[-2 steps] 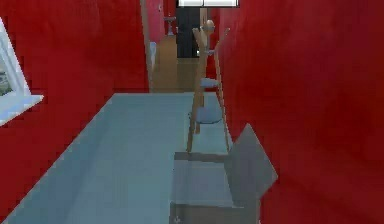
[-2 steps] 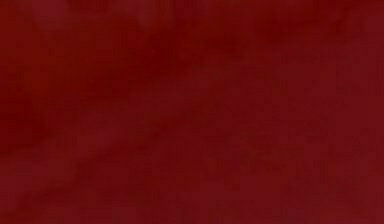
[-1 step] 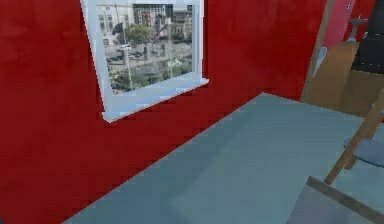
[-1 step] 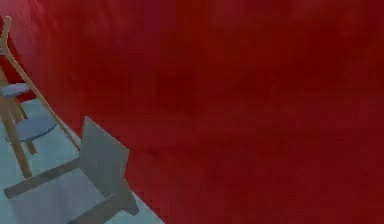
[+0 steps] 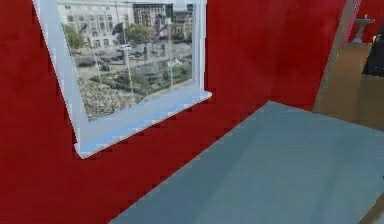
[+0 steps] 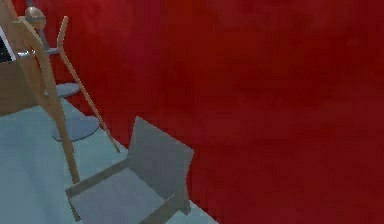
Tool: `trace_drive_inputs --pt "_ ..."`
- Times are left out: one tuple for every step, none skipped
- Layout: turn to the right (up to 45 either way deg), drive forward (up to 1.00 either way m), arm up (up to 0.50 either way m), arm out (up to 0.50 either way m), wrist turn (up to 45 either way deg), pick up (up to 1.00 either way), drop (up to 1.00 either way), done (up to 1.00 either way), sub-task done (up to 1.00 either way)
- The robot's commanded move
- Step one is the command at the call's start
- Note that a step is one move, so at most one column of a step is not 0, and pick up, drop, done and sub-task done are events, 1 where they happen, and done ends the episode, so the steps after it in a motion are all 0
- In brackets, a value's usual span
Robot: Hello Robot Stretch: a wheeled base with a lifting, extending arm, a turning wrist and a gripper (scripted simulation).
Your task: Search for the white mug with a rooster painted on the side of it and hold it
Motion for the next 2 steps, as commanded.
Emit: trace_drive_inputs --pt "-3.0 0.0 0.0 0.0 0.0 0.0 0.0 0.0 0.0" --pt "0.0 0.45 0.0 0.0 0.0 0.0 0.0 0.0 0.0"
